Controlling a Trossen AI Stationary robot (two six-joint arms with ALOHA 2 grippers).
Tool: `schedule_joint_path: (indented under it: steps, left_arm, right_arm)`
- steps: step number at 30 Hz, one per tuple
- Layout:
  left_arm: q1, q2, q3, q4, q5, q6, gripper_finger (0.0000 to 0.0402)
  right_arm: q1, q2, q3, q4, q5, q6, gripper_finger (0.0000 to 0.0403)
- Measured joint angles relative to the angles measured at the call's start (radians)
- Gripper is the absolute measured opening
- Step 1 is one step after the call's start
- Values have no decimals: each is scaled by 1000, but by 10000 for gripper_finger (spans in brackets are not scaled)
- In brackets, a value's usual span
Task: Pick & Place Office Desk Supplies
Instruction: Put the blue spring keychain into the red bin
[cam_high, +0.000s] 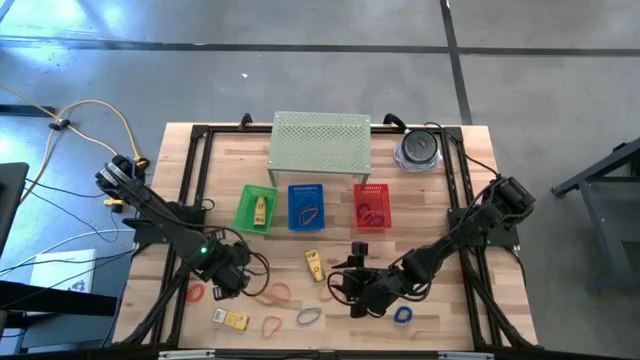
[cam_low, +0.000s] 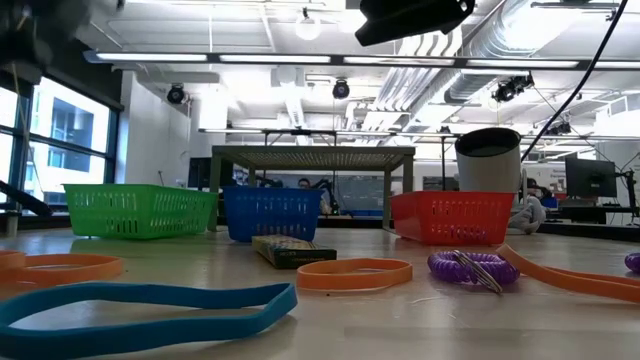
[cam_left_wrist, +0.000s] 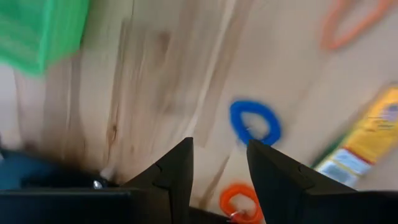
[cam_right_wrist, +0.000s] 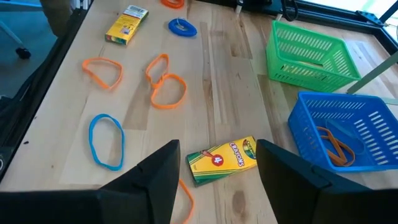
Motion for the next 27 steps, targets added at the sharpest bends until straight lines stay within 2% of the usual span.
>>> schedule_joint_path:
  steps: [7,14,19,23,27]
  left_arm:
    - [1,0,-114,111,34,-140,142]
    - [-32,0,-177,316,43,-169,142]
    - [-48,0,-212,320,42,-310,142]
    - [-51,0,-214,323,23,-320,142]
    - [-48,0,-214,323,17,-390,142]
  right_arm:
    - [-10,0,0,9,-1,-22,200]
    - [-20,0,0,10,-24,-21,200]
    - [-19,0,0,10,-30,-19,200]
    - [-19,0,0,11,-29,-19,200]
    - [-19,0,0,16,-29,-19,200]
